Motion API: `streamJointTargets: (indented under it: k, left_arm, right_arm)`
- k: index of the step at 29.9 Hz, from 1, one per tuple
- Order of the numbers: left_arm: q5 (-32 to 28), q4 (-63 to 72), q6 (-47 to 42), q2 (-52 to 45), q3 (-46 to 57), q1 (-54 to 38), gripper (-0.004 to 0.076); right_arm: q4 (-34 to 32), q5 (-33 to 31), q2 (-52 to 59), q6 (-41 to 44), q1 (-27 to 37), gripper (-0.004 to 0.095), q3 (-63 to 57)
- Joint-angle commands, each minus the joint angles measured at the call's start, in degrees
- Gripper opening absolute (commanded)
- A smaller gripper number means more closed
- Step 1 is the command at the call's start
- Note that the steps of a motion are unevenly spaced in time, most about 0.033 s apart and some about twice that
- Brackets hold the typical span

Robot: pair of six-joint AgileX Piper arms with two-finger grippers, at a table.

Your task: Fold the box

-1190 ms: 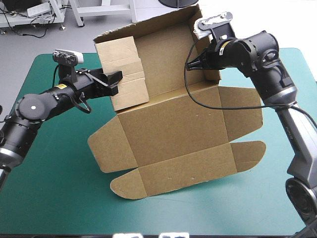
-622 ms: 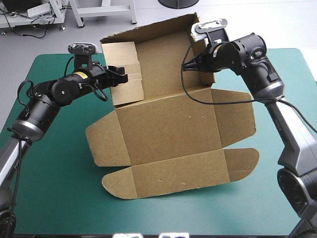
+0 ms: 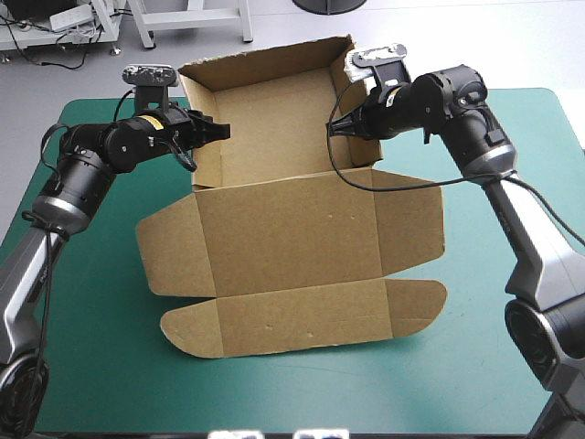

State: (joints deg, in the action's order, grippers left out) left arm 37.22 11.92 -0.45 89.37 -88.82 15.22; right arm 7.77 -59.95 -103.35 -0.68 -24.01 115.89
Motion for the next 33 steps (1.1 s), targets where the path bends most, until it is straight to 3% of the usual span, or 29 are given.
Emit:
streamJointTargets:
  k: [1, 12, 26, 33]
  left_arm:
    - [2.9, 3.6, 0.4, -0.4, -3.9, 1.7, 0.0015]
    - [12.7, 0.9, 3.3, -0.3, -4.1, 1.7, -0.0006]
    - [24.5, -0.7, 8.1, 1.9, -4.1, 3.0, -0.0006]
    - [25.7, -5.2, 8.9, 6.2, -4.1, 7.6, -0.0006]
  right_arm:
    - [11.7, 3.8, 3.4, -3.6, -2.3, -0.0024, 2.0]
    - [-3.1, -11.7, 3.0, -3.9, -1.9, -0.0025, 2.0]
    - [0.7, -11.7, 2.5, -3.4, -1.9, -0.0025, -14.7]
    - [1.5, -11.6, 2.5, -2.3, -1.9, -0.0025, -19.8]
